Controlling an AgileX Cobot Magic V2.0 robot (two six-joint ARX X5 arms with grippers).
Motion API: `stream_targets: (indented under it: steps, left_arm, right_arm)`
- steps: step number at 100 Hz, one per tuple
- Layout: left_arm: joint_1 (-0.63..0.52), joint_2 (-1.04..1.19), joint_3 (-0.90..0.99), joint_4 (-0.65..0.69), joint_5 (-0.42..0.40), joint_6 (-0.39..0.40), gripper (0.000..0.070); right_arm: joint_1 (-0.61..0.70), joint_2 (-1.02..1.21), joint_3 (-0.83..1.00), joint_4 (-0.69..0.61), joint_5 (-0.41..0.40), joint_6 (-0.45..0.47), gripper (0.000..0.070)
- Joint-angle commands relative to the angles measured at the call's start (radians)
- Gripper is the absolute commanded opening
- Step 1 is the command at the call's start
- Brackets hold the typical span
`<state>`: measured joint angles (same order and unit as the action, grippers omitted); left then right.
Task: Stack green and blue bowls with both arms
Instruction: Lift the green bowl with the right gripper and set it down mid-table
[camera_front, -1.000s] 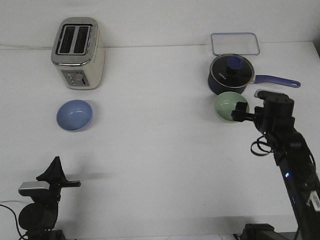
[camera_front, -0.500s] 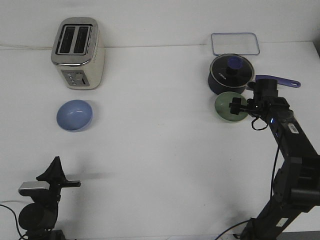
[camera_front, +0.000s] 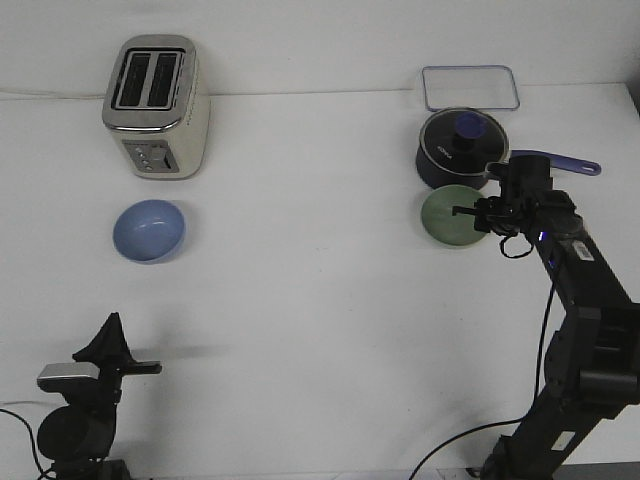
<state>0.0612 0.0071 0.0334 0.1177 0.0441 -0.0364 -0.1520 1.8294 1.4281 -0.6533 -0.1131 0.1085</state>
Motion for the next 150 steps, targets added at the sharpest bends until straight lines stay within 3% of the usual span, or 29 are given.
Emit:
stream_targets:
  steps: [1,22,47,68,95,133,137,150]
  left_arm:
    - [0.000,0.000,-0.019,0.011,-0.002,0.000,0.0012]
    - [0.000,0.000,-0.019,0.011,-0.002,0.000,0.0012]
    - [0.000,0.000,-0.019,0.011,-0.002,0.000,0.0012]
    - [0.000,0.000,-0.019,0.011,-0.002,0.000,0.0012]
    - [0.000,0.000,-0.019,0.011,-0.002,-0.003,0.0012]
    - [0.000,0.000,-0.019,0.010,-0.002,-0.046,0.0012]
    - [0.000,0.000,-0.019,0.010,-0.002,-0.059,0.0012]
    - [0.000,0.000,-0.019,0.020,-0.002,-0.130,0.0012]
  right_arm:
    - [0.000,-0.047,0.012,-0.011,-0.006,-0.027,0.0000]
    - [0.006,-0.248,0.011,-0.039,-0.158,-0.011,0.0000]
    - [0.125,-0.451,-0.066,-0.101,-0.255,-0.011,0.0000]
    - [0.377,-0.574,-0.303,0.019,-0.236,0.093,0.0000]
    - [0.652,-0.480,-0.441,0.155,-0.133,0.172,0.0000]
    - [0.720,-0.284,-0.441,0.239,-0.115,0.176,0.0000]
    - [0.720,-0.282,-0.441,0.239,-0.115,0.175,0.0030]
    - [0.720,-0.285,-0.440,0.249,-0.116,0.176,0.0242]
